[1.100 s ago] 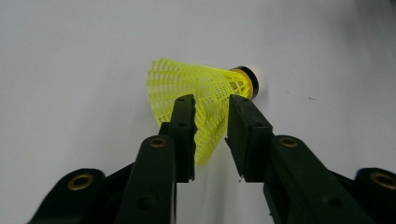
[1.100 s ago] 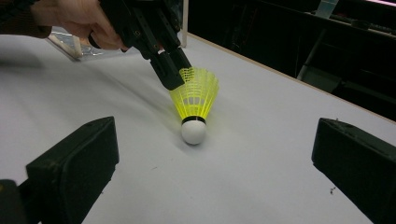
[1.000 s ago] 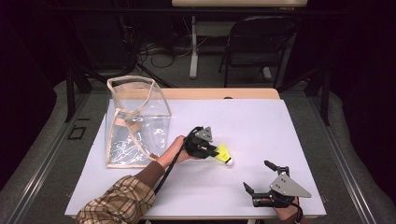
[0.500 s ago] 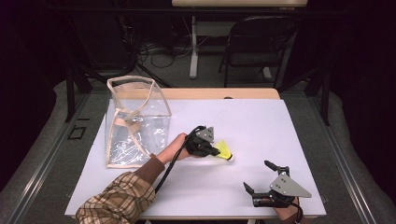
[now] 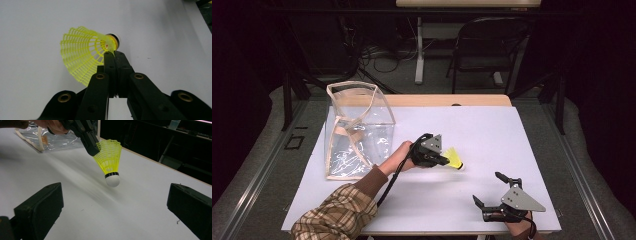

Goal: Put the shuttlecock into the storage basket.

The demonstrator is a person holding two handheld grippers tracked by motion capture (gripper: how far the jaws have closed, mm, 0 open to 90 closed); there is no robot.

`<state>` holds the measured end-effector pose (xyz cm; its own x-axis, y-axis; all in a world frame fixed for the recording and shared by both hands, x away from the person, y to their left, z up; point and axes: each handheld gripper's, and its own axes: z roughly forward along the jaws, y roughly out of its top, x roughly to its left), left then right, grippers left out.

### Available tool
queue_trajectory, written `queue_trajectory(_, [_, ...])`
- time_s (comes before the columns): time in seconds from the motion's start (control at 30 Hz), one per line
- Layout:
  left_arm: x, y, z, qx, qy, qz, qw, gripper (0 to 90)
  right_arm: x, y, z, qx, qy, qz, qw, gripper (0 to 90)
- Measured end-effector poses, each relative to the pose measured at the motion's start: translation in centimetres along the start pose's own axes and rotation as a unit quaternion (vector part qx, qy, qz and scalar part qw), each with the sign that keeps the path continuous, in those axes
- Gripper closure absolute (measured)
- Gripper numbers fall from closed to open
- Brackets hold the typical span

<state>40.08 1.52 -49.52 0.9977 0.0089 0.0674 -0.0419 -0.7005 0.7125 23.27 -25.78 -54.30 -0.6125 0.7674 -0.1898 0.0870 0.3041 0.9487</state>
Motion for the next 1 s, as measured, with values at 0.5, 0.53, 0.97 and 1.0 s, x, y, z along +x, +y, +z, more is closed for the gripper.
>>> queue_trajectory(0.5, [-0.5,0.8,-1.1,-0.016,0.013,-0.007,0.9998,89.3,0.0,0.0,0.0,-0.001,0.000,-0.001,1.0000,0.2])
queue_trajectory(0.53, [-0.5,0.8,-1.2,-0.017,0.014,-0.008,0.9997,89.3,0.0,0.0,0.0,-0.001,0.000,-0.001,1.0000,0.2])
queue_trajectory(0.97, [-0.8,1.5,-2.4,-0.032,0.028,-0.007,0.9991,89.3,0.0,0.0,0.0,0.000,0.000,-0.002,1.0000,0.1])
queue_trajectory(1.0, [-0.8,1.6,-2.5,-0.034,0.029,-0.010,0.9989,89.3,0.0,0.0,0.0,0.000,0.000,-0.002,1.0000,0.2])
